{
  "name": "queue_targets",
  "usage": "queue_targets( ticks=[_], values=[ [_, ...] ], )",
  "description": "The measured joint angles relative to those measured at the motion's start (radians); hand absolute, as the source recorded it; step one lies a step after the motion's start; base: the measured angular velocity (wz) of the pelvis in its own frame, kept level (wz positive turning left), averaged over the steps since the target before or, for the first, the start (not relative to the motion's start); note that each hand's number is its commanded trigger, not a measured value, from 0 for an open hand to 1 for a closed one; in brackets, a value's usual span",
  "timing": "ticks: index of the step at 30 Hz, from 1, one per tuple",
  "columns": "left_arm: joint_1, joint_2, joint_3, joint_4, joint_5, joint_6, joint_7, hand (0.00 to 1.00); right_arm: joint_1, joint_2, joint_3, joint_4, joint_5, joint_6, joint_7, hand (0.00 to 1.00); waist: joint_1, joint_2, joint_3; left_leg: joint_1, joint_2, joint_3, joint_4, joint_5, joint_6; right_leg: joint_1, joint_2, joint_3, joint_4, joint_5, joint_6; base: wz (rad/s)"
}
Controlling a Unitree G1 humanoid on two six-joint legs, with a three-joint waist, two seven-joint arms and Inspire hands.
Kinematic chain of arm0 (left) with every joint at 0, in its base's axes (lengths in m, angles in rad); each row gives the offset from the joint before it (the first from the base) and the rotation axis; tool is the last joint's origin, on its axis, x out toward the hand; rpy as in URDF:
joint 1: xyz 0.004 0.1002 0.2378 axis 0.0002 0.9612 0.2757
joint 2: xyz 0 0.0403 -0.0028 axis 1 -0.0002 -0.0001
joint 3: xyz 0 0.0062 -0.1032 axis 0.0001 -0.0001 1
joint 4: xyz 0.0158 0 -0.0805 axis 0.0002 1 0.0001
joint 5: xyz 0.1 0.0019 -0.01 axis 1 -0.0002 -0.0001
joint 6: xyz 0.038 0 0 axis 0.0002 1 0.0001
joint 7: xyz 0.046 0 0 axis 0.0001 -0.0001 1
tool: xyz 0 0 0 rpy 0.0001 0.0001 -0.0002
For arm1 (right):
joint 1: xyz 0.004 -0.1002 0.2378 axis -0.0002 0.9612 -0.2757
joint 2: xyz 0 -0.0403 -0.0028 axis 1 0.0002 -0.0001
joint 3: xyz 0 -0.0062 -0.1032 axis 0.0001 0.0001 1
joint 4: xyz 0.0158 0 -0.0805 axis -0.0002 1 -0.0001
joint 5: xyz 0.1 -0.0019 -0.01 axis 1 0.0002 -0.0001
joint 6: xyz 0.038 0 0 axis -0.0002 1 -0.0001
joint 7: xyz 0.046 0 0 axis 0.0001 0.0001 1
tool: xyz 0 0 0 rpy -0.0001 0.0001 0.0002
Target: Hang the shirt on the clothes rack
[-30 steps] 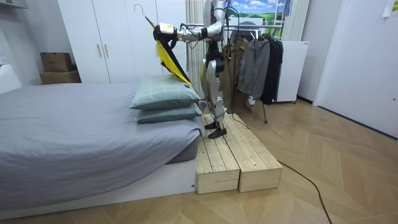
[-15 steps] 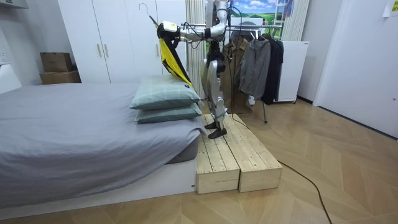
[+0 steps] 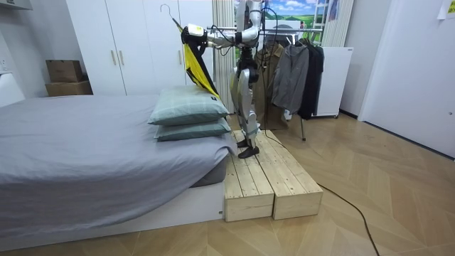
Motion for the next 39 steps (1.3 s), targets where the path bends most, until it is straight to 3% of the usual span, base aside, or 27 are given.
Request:
queue_targets(
  ticks=[11, 21, 39],
  values=[
    [0.042, 0.0, -0.009, 0.0, 0.0, 0.002, -0.009, 1.0, 0.0, 0.001, 0.0, 0.03, 0.0, -0.004, -0.002, 0.0, 0.0, 0.001, -0.0008, 0.001, 0.0, 0.003, 0.0, 0.0, 0.0, 0.004, 0.0, -0.001, 0.0, 0.0, 0.0, 0.0],
    [0.043, 0.002, -0.034, 0.0, 0.001, 0.005, -0.045, 1.0, -0.001, 0.001, 0.0, 0.097, 0.073, -0.013, -0.025, 0.0, 0.002, -0.002, 0.0008, 0.004, 0.0, -0.001, 0.002, 0.0, 0.0, 0.003, 0.0, 0.0, -0.001, 0.0, 0.0, 0.0],
    [0.043, 0.01, -0.045, 0.0, 0.007, 0.004, -0.063, 1.0, -0.001, -0.001, -0.011, 0.148, 0.07, -0.026, -0.037, 0.0, 0.006, -0.009, 0.0049, 0.002, -0.002, 0.0, 0.002, 0.0, 0.0, 0.007, 0.0, 0.004, -0.019, 0.0, 0.0, 0.0]
  ],
)
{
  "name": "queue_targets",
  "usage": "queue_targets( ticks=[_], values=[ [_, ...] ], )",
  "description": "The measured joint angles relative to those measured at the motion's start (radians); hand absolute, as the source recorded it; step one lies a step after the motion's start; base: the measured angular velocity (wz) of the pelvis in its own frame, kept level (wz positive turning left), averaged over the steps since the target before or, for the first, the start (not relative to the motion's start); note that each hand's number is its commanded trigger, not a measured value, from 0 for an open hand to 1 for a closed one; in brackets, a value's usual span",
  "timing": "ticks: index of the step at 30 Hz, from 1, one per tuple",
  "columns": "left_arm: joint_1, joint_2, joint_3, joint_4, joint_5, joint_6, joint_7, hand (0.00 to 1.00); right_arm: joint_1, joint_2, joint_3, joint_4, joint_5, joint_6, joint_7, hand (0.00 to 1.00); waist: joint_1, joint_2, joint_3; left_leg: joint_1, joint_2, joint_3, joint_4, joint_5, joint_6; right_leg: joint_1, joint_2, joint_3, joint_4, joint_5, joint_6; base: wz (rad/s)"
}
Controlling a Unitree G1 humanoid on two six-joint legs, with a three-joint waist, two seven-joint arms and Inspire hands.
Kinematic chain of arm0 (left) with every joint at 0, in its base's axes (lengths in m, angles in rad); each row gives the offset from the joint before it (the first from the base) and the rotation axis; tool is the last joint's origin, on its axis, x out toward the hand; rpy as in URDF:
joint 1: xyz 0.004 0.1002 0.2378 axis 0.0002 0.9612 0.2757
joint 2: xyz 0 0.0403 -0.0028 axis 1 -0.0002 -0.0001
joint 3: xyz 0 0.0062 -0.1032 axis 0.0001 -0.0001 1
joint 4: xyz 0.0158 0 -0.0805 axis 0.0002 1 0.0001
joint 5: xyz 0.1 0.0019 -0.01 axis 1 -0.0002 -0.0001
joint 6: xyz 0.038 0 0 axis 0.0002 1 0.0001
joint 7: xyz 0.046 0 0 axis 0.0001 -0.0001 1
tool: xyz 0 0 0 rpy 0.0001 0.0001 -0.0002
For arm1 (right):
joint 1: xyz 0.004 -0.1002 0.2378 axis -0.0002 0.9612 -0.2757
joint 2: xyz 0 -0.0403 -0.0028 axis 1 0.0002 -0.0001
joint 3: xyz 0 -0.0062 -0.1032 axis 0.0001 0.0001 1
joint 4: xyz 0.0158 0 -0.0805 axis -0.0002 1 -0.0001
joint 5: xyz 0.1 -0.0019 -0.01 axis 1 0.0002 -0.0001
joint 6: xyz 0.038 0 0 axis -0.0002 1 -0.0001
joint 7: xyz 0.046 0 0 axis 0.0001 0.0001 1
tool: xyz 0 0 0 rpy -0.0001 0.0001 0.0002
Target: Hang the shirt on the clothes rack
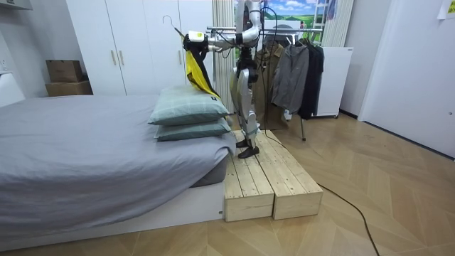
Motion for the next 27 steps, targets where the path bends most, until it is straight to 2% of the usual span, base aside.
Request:
queue_targets(
  ticks=[4, 12, 17, 27],
  values=[
    [0.0, 0.0, 0.0, 0.0, 0.001, 0.0, -0.001, 1.0, -0.004, 0.0, 0.0, 0.0, -0.009, 0.0, -0.006, 0.0, 0.003, -0.006, 0.0035, -0.003, 0.0, 0.0, 0.0, 0.0, 0.0, -0.004, 0.0, 0.0, 0.0, 0.0, 0.0, 0.0],
    [0.0, -0.002, -0.019, -0.004, 0.022, 0.0, -0.004, 1.0, -0.073, 0.0, 0.003, -0.014, -0.009, 0.0, -0.017, 0.0, 0.0, -0.011, 0.0018, -0.007, 0.0, -0.002, 0.001, 0.0, 0.0, -0.006, 0.0, -0.005, 0.001, 0.0, 0.0, 0.0],
    [0.0, -0.001, -0.047, -0.004, 0.035, 0.0, -0.006, 1.0, -0.084, 0.0, 0.013, -0.054, -0.009, 0.0, -0.029, 0.0, 0.004, -0.012, 0.0009, -0.007, 0.0, -0.003, 0.001, 0.0, 0.0, -0.006, 0.0, -0.006, 0.002, 0.0, 0.0, 0.0],
    [0.0, 0.0, -0.046, -0.004, 0.036, 0.004, -0.023, 1.0, -0.084, 0.0, 0.014, -0.084, -0.009, 0.003, -0.035, 0.0, 0.004, -0.012, -0.0005, -0.02, 0.001, -0.004, 0.001, 0.0, 0.0, -0.018, 0.0, -0.006, 0.003, 0.0, 0.0, 0.0]
  ],
)
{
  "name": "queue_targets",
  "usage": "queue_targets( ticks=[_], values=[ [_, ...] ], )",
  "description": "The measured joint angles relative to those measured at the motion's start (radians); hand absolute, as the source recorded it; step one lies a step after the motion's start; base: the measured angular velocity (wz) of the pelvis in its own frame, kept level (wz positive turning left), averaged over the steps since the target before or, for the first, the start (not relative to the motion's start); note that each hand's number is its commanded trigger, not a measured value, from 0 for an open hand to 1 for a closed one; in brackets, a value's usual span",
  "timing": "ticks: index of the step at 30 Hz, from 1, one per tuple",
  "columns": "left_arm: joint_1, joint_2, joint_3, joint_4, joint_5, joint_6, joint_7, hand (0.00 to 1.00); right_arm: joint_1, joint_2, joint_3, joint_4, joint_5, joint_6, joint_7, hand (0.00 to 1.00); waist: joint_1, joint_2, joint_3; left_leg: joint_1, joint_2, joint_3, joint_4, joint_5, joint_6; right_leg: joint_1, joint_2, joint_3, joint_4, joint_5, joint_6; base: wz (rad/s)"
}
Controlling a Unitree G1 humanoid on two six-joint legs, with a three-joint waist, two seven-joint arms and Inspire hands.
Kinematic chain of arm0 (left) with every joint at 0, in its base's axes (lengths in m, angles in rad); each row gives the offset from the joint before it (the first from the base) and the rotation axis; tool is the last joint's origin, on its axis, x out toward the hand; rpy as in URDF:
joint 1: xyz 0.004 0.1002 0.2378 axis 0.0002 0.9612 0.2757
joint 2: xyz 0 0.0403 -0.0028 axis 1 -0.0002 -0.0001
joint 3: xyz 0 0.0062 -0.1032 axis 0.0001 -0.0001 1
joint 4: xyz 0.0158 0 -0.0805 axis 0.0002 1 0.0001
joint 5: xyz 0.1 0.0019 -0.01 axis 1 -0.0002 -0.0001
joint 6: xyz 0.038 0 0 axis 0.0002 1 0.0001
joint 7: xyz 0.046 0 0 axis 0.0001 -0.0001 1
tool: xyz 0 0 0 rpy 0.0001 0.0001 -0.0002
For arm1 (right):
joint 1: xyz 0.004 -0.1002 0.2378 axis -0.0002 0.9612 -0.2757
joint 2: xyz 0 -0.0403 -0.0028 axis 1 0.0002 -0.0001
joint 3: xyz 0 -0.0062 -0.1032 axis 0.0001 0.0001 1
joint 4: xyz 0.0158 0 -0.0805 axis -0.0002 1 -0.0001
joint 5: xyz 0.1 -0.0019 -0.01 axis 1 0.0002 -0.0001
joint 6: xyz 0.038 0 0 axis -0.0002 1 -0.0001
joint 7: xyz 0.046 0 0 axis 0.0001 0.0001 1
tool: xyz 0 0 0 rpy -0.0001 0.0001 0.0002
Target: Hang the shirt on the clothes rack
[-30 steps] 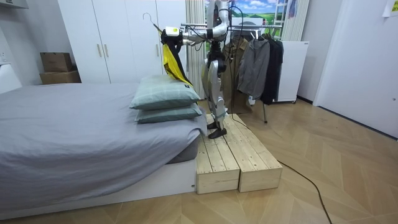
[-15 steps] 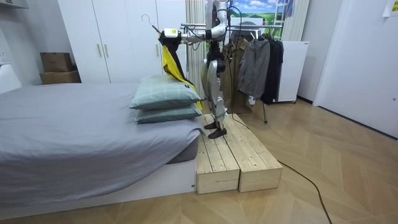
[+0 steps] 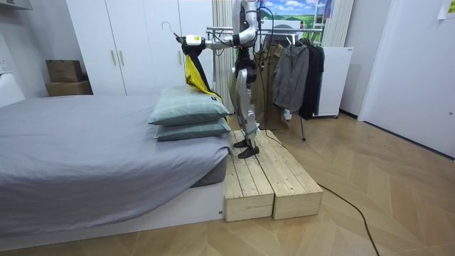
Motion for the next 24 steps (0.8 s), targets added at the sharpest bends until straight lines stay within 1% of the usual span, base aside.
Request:
queue_targets(
  ticks=[3, 8, 13, 19, 21, 24],
  values=[
    [0.0, 0.001, 0.0, 0.0, 0.0, 0.004, -0.003, 1.0, 0.0, 0.0, 0.0, -0.002, 0.0, 0.0, 0.0, 0.0, 0.0, -0.001, -0.0022, 0.0, 0.0, 0.0, 0.0, 0.0, 0.0, 0.0, 0.0, 0.0, 0.0, 0.0, 0.0, 0.0],
    [0.0, 0.001, 0.0, 0.0, 0.0, 0.004, -0.003, 1.0, 0.0, 0.0, 0.0, -0.002, 0.0, 0.0, 0.0, 0.0, 0.0, -0.001, -0.0022, 0.0, 0.0, 0.0, 0.0, 0.0, 0.0, 0.0, 0.0, 0.0, 0.0, 0.0, 0.0, 0.0],
    [0.0, -0.001, -0.007, 0.0, 0.001, 0.005, -0.002, 1.0, -0.001, 0.0, 0.014, -0.001, 0.0, 0.0, -0.007, 0.0, 0.009, -0.001, -0.0023, 0.003, 0.0, 0.0, -0.002, 0.0, 0.0, 0.001, 0.0, 0.002, 0.0, 0.0, 0.0, 0.0],
    [0.0, 0.0, -0.038, 0.0, 0.002, 0.005, 0.009, 1.0, -0.001, 0.0, 0.058, 0.011, 0.001, 0.014, -0.006, 0.0, 0.026, -0.002, -0.002, 0.005, 0.0, -0.001, -0.002, 0.0, 0.0, 0.003, 0.0, 0.001, -0.001, 0.0, 0.0, 0.0],
    [0.0, -0.001, -0.04, 0.0, 0.023, 0.005, 0.008, 1.0, -0.001, 0.0, 0.087, 0.015, 0.0, 0.019, 0.001, 0.0, 0.025, -0.004, -0.0007, 0.002, 0.0, -0.001, -0.003, 0.0, 0.0, -0.001, 0.0, 0.001, -0.002, 0.0, 0.0, 0.0],
    [0.0, -0.004, -0.041, 0.0, 0.05, 0.005, 0.003, 1.0, -0.004, 0.0, 0.099, 0.032, 0.0, 0.02, 0.027, 0.0, 0.025, -0.01, -0.0006, 0.001, 0.0, -0.001, -0.003, 0.0, 0.0, -0.001, 0.0, 0.0, -0.002, 0.0, 0.0, 0.0]
  ],
)
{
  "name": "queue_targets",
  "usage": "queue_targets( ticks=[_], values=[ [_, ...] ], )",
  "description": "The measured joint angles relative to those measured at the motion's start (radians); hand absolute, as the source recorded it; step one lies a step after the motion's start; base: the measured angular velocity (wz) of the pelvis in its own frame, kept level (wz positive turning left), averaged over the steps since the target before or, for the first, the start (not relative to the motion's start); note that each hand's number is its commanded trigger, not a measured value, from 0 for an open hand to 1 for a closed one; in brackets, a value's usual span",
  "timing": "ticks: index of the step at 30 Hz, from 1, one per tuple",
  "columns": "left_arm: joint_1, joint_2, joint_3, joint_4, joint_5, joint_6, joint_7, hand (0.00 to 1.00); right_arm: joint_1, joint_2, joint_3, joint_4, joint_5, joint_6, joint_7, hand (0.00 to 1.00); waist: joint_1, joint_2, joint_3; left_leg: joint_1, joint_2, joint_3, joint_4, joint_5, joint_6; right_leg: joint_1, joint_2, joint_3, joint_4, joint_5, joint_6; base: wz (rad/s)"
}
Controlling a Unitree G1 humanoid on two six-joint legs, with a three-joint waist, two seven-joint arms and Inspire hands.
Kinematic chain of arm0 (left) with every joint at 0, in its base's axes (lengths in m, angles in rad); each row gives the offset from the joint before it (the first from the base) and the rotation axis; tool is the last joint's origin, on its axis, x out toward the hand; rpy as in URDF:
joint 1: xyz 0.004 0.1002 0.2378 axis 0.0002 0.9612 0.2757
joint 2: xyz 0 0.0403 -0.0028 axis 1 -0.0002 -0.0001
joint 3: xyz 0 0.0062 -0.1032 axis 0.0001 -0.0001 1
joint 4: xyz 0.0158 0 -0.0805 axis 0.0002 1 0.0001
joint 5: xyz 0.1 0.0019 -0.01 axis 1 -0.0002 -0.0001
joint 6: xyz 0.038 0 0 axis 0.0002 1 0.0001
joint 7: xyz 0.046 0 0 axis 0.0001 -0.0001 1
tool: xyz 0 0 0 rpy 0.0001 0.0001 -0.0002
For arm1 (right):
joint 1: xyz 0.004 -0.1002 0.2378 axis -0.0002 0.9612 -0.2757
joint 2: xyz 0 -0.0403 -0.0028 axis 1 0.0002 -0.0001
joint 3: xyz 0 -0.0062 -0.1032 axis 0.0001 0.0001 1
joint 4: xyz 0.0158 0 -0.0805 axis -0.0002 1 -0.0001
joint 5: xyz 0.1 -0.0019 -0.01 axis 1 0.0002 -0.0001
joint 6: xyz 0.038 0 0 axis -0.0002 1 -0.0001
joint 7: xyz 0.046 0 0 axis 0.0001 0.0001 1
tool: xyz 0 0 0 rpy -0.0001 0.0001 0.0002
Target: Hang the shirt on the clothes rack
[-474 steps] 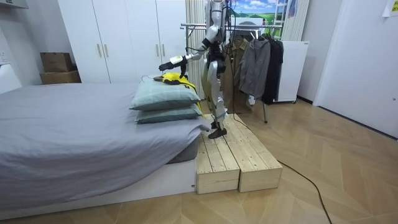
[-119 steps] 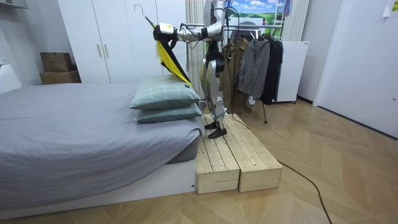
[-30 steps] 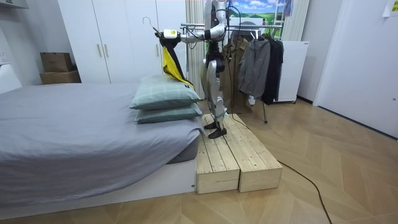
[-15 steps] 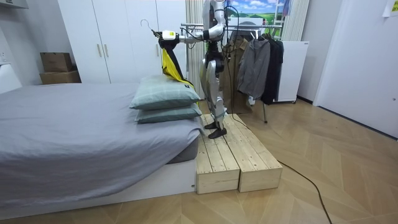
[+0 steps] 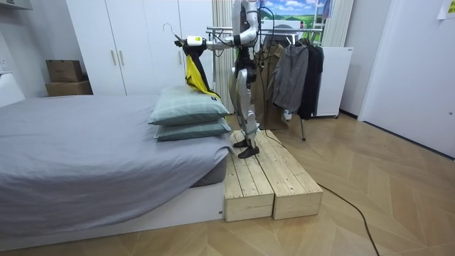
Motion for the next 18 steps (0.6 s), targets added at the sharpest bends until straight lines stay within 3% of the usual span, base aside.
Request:
queue_targets(
  ticks=[6, 18],
  values=[
    [-0.01, -0.003, 0.0, -0.001, 0.007, 0.0, -0.007, 1.0, -0.025, 0.0, 0.02, 0.012, 0.0, 0.001, 0.033, 0.0, 0.001, -0.016, 0.0032, -0.002, 0.0, 0.0, 0.0, 0.0, 0.0, -0.002, 0.0, 0.0, 0.0, 0.0, 0.0, 0.0],
    [-0.018, -0.006, 0.001, -0.024, 0.007, 0.0, -0.003, 1.0, -0.066, 0.0, 0.021, 0.013, -0.036, 0.001, 0.049, 0.0, 0.005, -0.015, 0.0025, -0.007, 0.0, 0.0, 0.002, 0.0, 0.0, -0.006, 0.0, 0.0, 0.0, 0.0, 0.0, 0.0]
  ],
)
